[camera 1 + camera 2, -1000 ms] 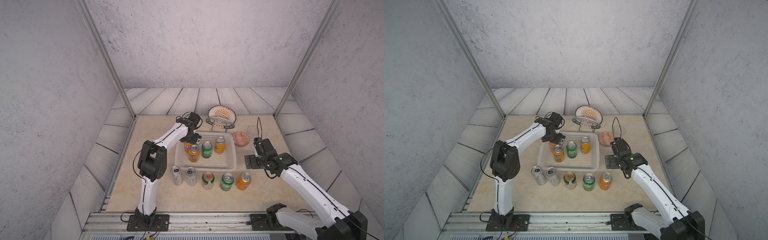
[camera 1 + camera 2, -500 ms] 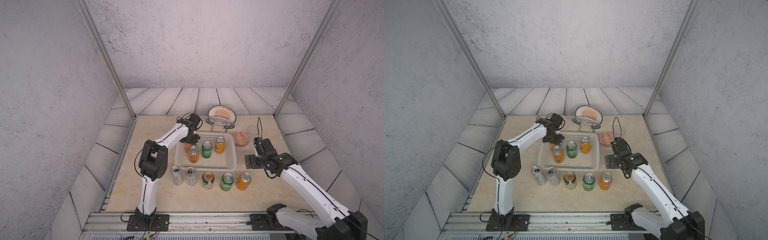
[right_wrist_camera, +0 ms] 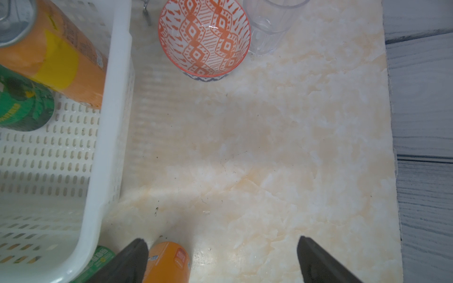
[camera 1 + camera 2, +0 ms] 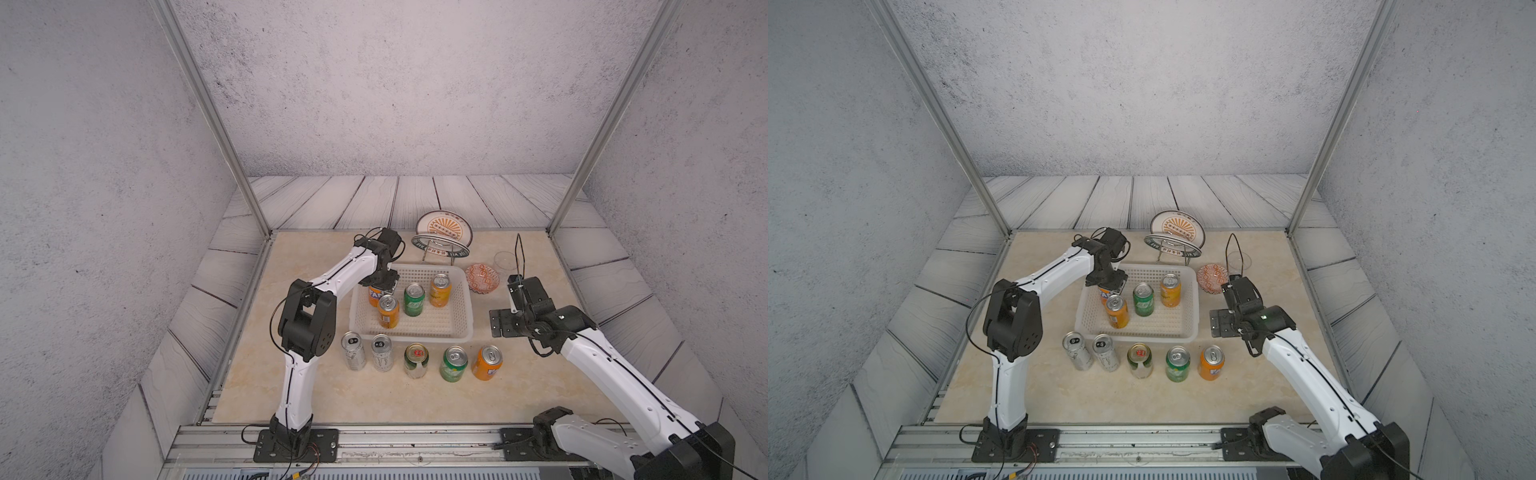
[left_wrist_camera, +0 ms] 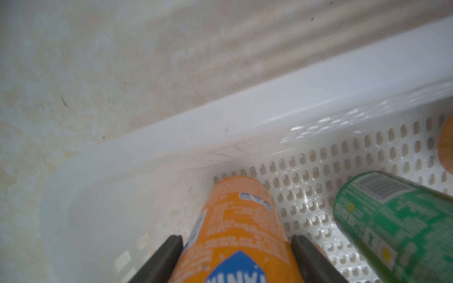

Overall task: Take out the drinks from the basket
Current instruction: Pick up the drink from the basket.

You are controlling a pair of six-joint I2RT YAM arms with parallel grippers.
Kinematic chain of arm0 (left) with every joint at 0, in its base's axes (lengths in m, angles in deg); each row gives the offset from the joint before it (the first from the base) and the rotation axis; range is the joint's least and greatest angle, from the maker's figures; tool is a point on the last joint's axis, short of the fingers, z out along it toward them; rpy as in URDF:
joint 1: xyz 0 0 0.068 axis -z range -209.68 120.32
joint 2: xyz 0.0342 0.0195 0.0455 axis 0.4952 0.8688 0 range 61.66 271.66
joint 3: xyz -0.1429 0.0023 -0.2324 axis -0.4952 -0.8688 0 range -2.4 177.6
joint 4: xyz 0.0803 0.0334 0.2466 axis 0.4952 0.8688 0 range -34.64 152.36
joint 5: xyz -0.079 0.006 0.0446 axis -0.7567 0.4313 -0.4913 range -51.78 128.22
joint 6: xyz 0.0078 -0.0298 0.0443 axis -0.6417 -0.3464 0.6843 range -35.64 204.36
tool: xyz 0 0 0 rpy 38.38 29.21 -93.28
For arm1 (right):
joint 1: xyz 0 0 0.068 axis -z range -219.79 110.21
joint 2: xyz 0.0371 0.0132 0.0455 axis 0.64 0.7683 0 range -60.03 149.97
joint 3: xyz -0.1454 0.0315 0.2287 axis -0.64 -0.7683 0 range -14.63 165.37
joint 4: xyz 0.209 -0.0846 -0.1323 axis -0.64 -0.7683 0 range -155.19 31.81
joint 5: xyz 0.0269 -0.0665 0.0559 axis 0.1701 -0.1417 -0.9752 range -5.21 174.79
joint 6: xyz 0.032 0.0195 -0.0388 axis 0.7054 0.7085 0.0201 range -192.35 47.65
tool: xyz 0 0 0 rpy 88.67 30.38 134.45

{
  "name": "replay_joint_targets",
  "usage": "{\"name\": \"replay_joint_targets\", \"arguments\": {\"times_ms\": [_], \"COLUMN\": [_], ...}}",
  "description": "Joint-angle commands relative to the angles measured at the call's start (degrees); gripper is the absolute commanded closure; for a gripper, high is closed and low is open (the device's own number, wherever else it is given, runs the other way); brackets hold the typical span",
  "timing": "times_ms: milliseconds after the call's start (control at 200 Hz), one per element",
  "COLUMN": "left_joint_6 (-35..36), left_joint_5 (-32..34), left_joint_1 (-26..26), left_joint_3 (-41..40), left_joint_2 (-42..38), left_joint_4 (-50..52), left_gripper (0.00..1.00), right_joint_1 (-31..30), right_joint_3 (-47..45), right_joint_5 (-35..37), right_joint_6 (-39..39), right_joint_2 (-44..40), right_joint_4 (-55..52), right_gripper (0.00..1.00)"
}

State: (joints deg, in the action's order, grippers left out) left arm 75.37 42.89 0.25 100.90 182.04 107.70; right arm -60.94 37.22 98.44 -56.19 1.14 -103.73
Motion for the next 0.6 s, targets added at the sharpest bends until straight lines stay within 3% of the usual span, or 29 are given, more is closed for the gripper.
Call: {"name": "replay_joint_targets", "arguments": {"times_ms": [0,595], "left_joint_6": [1.26,2.81], "left_joint_5": [0.95,0.64], "left_joint_1": [0.65,1.71], "left_joint_3": [0.27,1.65], "left_joint_2": [-5.33,-19.47], "left_joint_4": [3.38,10.61], "left_gripper": [0.38,0.38], "right_joint_1": [0.25,0.25], "right_joint_3": [-0.53,-0.44], "right_joint_5": [0.32,0.48], "right_joint_6": [-0.34,-0.35], "right_joint_2": [-0.96,-1.01], "right_joint_4": [-0.1,-0.17], "right_gripper": [0.01,0.0]}}
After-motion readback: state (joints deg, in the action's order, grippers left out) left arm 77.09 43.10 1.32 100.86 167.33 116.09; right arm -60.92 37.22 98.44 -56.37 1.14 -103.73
